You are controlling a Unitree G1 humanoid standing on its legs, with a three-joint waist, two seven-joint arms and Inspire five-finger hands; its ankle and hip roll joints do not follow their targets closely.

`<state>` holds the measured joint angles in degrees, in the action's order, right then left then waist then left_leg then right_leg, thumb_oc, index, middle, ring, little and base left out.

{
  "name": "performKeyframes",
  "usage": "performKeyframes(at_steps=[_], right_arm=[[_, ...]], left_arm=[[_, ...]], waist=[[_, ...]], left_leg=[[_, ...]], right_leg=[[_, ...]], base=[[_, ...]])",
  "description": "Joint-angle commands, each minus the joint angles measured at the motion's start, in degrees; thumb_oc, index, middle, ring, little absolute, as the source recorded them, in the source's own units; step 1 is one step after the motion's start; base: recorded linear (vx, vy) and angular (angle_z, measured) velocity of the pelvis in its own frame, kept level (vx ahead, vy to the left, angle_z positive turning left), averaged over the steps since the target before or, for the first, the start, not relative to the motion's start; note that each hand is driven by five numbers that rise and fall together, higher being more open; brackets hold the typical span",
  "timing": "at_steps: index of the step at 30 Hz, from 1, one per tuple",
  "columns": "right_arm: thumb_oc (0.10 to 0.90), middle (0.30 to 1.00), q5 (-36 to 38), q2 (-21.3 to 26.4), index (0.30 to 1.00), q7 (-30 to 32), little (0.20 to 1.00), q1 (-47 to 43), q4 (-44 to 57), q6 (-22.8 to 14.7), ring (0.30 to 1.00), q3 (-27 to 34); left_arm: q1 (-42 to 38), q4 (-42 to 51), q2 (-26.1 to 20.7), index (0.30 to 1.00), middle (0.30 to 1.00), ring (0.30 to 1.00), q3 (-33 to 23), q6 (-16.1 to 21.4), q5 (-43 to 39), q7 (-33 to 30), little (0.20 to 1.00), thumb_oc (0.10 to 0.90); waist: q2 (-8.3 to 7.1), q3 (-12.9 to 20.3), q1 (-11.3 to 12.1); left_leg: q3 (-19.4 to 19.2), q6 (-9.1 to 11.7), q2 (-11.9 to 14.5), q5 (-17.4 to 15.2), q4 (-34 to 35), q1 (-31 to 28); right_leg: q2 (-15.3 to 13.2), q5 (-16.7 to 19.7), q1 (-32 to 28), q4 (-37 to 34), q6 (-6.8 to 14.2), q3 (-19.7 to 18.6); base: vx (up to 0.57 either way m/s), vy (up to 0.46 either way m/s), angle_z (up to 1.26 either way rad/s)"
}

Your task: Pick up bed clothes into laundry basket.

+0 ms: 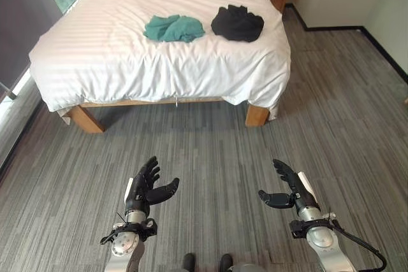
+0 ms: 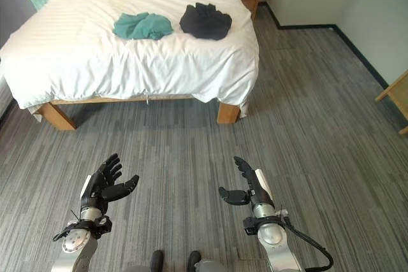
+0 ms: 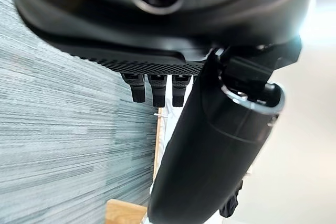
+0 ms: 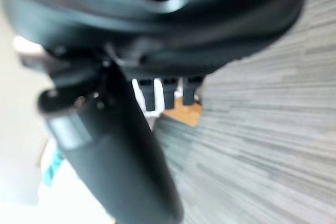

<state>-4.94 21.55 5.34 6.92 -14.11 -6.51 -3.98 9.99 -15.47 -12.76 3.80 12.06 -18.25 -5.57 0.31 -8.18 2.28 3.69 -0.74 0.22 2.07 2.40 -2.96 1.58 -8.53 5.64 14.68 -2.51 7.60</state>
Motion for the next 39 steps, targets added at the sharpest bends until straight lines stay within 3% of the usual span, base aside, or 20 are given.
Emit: performKeyframes(at_steps=[1, 13, 16, 17, 18, 20, 21, 24, 25, 27, 30, 35, 37, 39], right_arm=[[0.8, 0.9, 0.45, -1.34, 0.9, 1.33, 0.9, -0.92, 5.11, -5.11, 0.9, 2.51], [0.8, 0.9, 0.11, -2.59, 0.9, 1.5, 0.9, -0.82, 4.75, -4.4, 0.9, 2.42], [0.8, 0.9, -0.39, -2.61, 0.9, 1.71, 0.9, -1.35, 5.21, -4.16, 0.9, 2.67], [0.8, 0.9, -0.56, -2.56, 0.9, 1.92, 0.9, -2.07, 5.36, -3.85, 0.9, 2.64], [0.8, 0.9, -0.61, -2.57, 0.9, 2.07, 0.9, -2.57, 5.48, -3.74, 0.9, 2.5], [0.8, 0.9, -0.61, -2.55, 0.9, 2.08, 0.9, -2.66, 5.45, -3.73, 0.9, 2.5], [0.8, 0.9, -0.28, -2.85, 0.9, 2.24, 0.9, -3.19, 5.89, -3.65, 0.9, 2.39], [0.8, 0.9, -0.1, -2.83, 0.9, 2.17, 0.9, -3.28, 6.01, -3.58, 0.9, 2.29], [0.8, 0.9, 0.41, -2.4, 0.9, 2.28, 0.9, -3.62, 6.29, -3.62, 0.9, 2.4], [0.8, 0.9, 1.07, -1.72, 0.9, 2.17, 0.9, -3.62, 6.82, -3.73, 0.9, 2.71], [0.8, 0.9, 0.66, -0.29, 0.9, 2.07, 0.9, -3.78, 8.06, -3.63, 0.9, 3.53], [0.8, 0.9, 0.1, 2.07, 0.9, 2.31, 0.9, -4.08, 9.69, -3.35, 0.9, 4.96], [0.8, 0.9, 0.29, 3.0, 0.9, 2.25, 0.9, -4.63, 11.06, -3.54, 0.9, 5.25], [0.8, 0.9, 0.33, 3.66, 0.9, 2.3, 0.9, -5.75, 11.76, -3.74, 0.9, 4.8]], left_arm=[[-2.37, 1.08, -1.7, 0.9, 0.9, 0.9, -3.79, 3.96, 2.63, -0.45, 0.9, 0.8], [-2.32, 0.51, -2.14, 0.9, 0.9, 0.9, -4.22, 3.67, 4.08, -2.07, 0.9, 0.8], [-2.97, 1.34, -2.74, 0.9, 0.9, 0.9, -4.27, 3.73, 4.78, -2.47, 0.9, 0.8], [-3.29, 1.79, -2.81, 0.9, 0.9, 0.9, -4.46, 3.74, 4.59, -3.03, 0.9, 0.8], [-3.57, 1.91, -2.95, 0.9, 0.9, 0.9, -4.48, 3.72, 4.41, -3.27, 0.9, 0.8], [-3.65, 1.89, -2.92, 0.9, 0.9, 0.9, -4.5, 3.72, 4.41, -3.28, 0.9, 0.8], [-4.05, 1.9, -3.23, 0.9, 0.9, 0.9, -4.4, 3.58, 4.6, -3.55, 0.9, 0.8], [-4.44, 1.85, -3.43, 0.9, 0.9, 0.9, -4.15, 3.66, 4.39, -3.67, 0.9, 0.8], [-4.78, 1.67, -3.56, 0.9, 0.9, 0.9, -3.86, 3.68, 4.04, -3.85, 0.9, 0.8], [-4.95, 1.3, -3.62, 0.9, 0.9, 0.9, -3.5, 3.63, 3.92, -3.88, 0.9, 0.8], [-5.23, 0.46, -3.69, 0.9, 0.9, 0.9, -3.04, 3.52, 4.28, -3.6, 0.9, 0.8], [-4.58, -0.19, -3.25, 0.9, 0.9, 0.9, -2.75, 3.8, 4.54, -3.7, 0.9, 0.8], [-3.86, -0.64, -2.35, 0.9, 0.9, 0.9, -2.2, 4.04, 4.43, -4.1, 0.9, 0.8], [-3.96, -0.56, -1.61, 0.9, 0.9, 0.9, -2.1, 4.14, 3.42, -4.38, 0.9, 0.8]], waist=[[-3.81, 3.47, 0.29], [-3.79, 2.24, 0.58], [-3.82, 0.85, 0.53], [-3.66, -0.81, 0.09], [-3.24, -1.67, -0.05], [-3.32, -1.63, -0.05], [-2.43, -2.38, -0.16], [-2.74, -2.05, -0.7], [-3.58, -1.89, -1.62], [-4.53, -1.8, -2.75], [-3.74, -1.93, -5.15], [-3.1, -1.27, -7.62], [-1.65, -0.16, -8.35], [-0.1, -0.27, -7.94]], left_leg=[[-1.08, -1.04, -4.54, -5.54, 2.32, -6.09], [-1.08, -2.44, -5.86, -4.64, 2.34, -4.72], [-0.79, -3.26, -6.49, -4.48, 2.17, -4.63], [-0.68, -3.94, -6.85, -4.41, 2.22, -5.12], [-0.87, -4.22, -6.59, -4.18, 2.21, -5.09], [-0.91, -4.26, -6.72, -4.17, 2.18, -4.92], [-1.21, -4.25, -5.66, -4.22, 2.15, -5.11], [-0.58, -4.08, -5.61, -5.06, 2.28, -6.14], [0.79, -4.02, -6.47, -6.2, 2.47, -7.32], [3.04, -3.59, -7.25, -8.41, 2.6, -9.68], [6.91, -2.52, -5.92, -11.55, 2.6, -13.78], [11.35, -1.67, -4.84, -15.49, 2.6, -18.64], [11.34, -0.53, -2.81, -14.58, 0.65, -19.55], [8.68, 2.04, -2.14, -9.89, -6.78, -16.05]], right_leg=[[-2.35, 13.23, -7.59, -18.55, 6.63, -2.48], [-4.03, 13.55, -3.99, -13.88, 7.57, -2.64], [-5.18, 15.46, 0.55, -6.67, 9.38, -2.95], [-6.37, 20.29, 4.57, 0.09, 11.99, -3.18], [-7.07, 21.88, 6.92, 3.67, 12.84, -2.79], [-7.19, 21.72, 7.3, 4.11, 12.9, -2.91], [-8.7, 20.56, 9.86, 7.74, 12.1, -0.39], [-8.11, 18.36, 10.83, 5.57, 10.57, 1.36], [-5.71, 17.67, 11.95, 0.28, 9.7, 0.74], [-5.04, 19.54, 13.48, -8.9, 9.8, 0.67], [-5.36, 23.98, 16.66, -18.07, 11.68, 1.9], [-6.7, 27.02, 18.67, -18.9, 12.19, 2.24], [-6.42, 29.24, 17.34, -18.32, 11.37, 3.19], [-5.33, 28.44, 15.21, -18.23, 10.36, 4.38]], base=[[0.0, 0.0, 0.0], [-0.06, 0.039, -0.02], [-0.09, 0.071, -0.13], [-0.09, 0.099, -0.05], [-0.09, 0.097, -0.05], [-0.01, 0.042, -0.02], [0.08, 0.067, 0.01], [0.17, 0.021, 0.05], [0.31, -0.028, 0.29], [0.45, -0.06, 0.49], [0.49, -0.086, 0.73], [0.4, -0.145, 0.32], [0.58, -0.351, 0.81], [0.34, -0.221, 0.62]])
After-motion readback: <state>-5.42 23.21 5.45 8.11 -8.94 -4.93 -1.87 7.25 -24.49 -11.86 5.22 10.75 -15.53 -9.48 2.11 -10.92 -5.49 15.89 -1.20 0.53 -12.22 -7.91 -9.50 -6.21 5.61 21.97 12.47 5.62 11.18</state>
